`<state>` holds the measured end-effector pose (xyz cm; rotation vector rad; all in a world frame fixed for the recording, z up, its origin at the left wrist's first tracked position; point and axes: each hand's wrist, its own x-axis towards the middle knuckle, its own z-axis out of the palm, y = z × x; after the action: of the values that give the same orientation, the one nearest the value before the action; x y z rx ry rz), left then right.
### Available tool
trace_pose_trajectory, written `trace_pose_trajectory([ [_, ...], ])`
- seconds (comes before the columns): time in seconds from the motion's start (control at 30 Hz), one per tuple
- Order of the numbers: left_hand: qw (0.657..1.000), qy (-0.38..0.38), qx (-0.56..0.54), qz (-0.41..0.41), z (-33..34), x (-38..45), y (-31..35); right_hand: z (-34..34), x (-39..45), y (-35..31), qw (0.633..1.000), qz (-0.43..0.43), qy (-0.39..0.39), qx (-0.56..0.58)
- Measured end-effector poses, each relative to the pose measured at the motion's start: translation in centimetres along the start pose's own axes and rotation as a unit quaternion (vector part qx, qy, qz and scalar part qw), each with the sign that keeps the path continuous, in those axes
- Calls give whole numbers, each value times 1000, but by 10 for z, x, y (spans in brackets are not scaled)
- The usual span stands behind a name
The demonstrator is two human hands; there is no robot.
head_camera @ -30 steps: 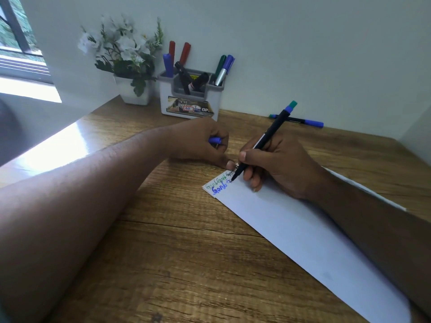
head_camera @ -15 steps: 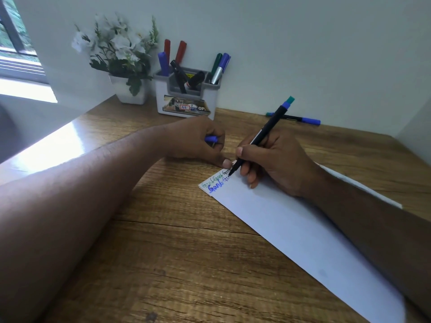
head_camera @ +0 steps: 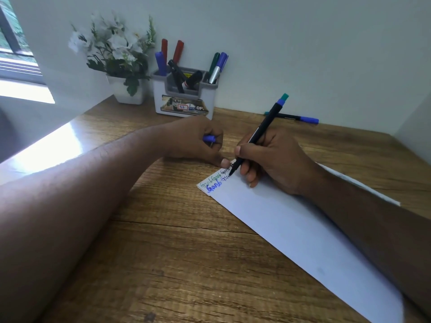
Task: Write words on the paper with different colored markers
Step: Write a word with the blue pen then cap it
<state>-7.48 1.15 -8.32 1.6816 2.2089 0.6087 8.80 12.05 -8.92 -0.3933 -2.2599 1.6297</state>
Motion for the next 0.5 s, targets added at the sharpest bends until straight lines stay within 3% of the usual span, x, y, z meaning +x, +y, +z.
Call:
trace_pose_trajectory([
  [0.5, 1000, 3, -5, 11, -1, 0, -2, 0, 1, 1, 1000, 4, 10, 2],
])
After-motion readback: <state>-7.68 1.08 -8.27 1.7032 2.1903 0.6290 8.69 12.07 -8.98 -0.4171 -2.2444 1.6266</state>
